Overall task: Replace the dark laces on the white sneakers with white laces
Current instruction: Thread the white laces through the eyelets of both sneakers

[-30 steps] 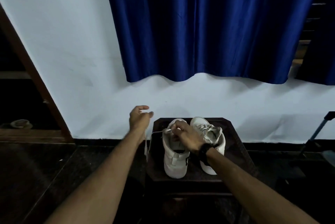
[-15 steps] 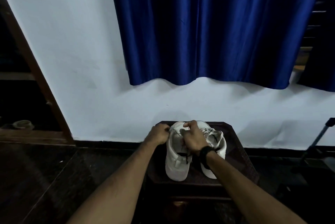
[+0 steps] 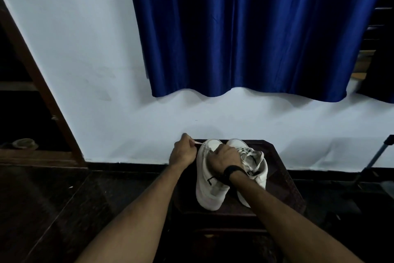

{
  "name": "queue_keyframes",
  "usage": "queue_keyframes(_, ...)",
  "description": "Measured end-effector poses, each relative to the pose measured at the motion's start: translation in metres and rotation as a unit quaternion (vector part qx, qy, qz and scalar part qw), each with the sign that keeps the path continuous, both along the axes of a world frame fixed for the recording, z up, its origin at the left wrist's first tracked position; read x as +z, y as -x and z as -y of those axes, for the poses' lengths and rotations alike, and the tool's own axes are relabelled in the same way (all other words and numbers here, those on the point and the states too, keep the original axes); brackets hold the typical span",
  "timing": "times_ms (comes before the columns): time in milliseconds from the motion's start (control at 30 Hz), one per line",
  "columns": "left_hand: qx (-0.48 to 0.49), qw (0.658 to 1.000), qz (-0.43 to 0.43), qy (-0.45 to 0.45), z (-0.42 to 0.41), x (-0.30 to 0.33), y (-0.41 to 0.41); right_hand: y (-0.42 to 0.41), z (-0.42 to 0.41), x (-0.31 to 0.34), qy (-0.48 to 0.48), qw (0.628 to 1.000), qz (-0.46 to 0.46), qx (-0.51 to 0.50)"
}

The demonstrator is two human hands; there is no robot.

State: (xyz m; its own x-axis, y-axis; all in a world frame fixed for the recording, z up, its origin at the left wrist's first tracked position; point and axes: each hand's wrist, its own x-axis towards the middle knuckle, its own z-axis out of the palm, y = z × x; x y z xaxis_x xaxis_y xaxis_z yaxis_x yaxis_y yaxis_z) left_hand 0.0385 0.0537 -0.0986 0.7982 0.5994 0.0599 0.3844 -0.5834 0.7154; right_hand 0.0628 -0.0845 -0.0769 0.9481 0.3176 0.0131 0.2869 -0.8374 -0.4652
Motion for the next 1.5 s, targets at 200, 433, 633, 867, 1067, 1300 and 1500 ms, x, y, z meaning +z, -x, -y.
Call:
queue_keyframes(200, 0.015, 0.999, -0.012, 0.047, -0.003, 0.012, -0.008, -0.001, 0.012, 0.004, -0.16, 0.985, -0.05, -0.029)
queue_keyframes(433, 0.048, 0.999, 0.008, 0.016, 0.002, 0.0, -0.006, 0.005, 0.017, 0.0, -0.181, 0.982, -0.035, 0.04)
queue_keyframes(633, 0.092, 0.991, -0.065, 0.069, -0.006, 0.008, -0.026, 0.013, 0.019, -0.006, -0.147, 0.988, 0.009, 0.055)
queue_keyframes(867, 0.083, 0.987, -0.124, 0.067, -0.007, 0.014, -0.041, 0.018, 0.007, -0.006, -0.086, 0.991, 0.012, 0.103)
queue_keyframes(1067, 0.05, 0.961, -0.099, 0.255, -0.015, 0.014, -0.048, 0.029, -0.011, -0.006, -0.026, 0.989, 0.031, 0.14)
queue_keyframes(1300, -0.007, 0.888, -0.014, 0.459, -0.014, 0.027, -0.055, 0.027, -0.01, -0.005, -0.022, 0.99, 0.024, 0.135)
queue_keyframes(1500, 0.061, 0.911, 0.088, 0.399, -0.03, 0.044, -0.033, 0.031, -0.009, -0.005, -0.086, 0.993, 0.009, 0.083)
